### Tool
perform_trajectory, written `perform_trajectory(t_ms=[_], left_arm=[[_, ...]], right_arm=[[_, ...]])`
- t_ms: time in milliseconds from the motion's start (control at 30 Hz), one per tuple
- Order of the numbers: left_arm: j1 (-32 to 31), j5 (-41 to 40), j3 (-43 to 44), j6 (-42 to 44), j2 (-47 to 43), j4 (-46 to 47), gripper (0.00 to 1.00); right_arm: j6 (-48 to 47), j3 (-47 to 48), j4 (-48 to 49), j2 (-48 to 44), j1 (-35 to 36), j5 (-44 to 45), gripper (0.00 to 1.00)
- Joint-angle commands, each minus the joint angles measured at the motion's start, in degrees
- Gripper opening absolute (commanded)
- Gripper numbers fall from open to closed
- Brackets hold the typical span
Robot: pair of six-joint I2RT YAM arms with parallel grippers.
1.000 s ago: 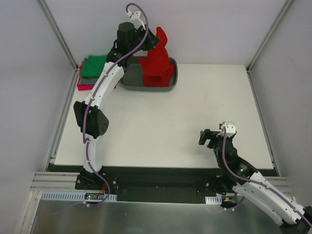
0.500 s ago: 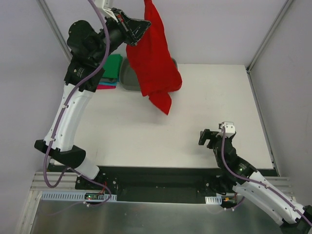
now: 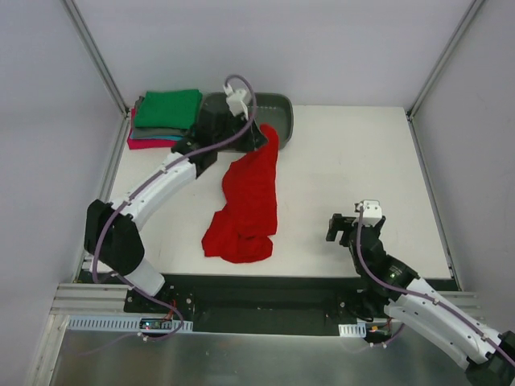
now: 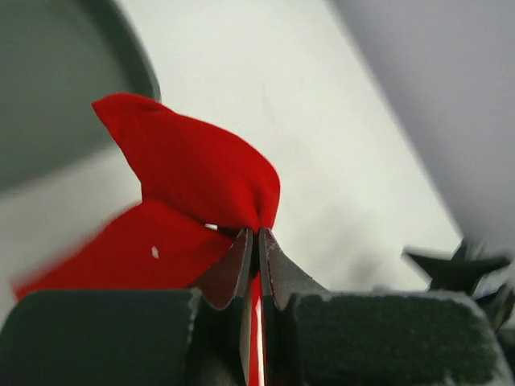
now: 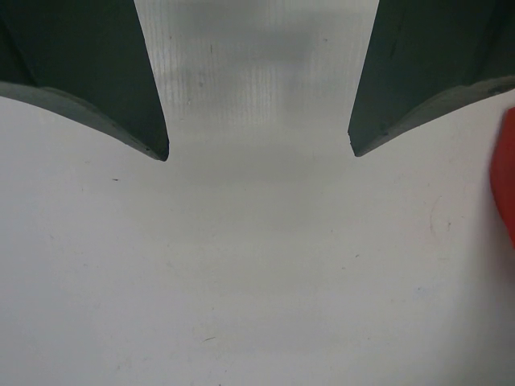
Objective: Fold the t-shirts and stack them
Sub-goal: Move the tshirt to the center of the board
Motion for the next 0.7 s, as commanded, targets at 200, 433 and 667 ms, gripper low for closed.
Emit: perform_trajectory(t_ms=[200,433,667], left_arm=[[-17.2,-5.7,-20.9,0.9,-3.2,7.7,0.80],[-18.7,-17.9,-36.4,-3.5,-21.1,6.4,0.99],[-18.6,-37.2,-55.4,-27.0,-43.7,-16.2,0.99]], right_arm=[[0.9,2.3,1.2,3.5,0.1,-1.5,0.96],[3.4,5.6,-0.2,6.4,0.0,-8.5,0.96],[3.0,9.3,6.4,19.0,0.8,-26.7,0.96]])
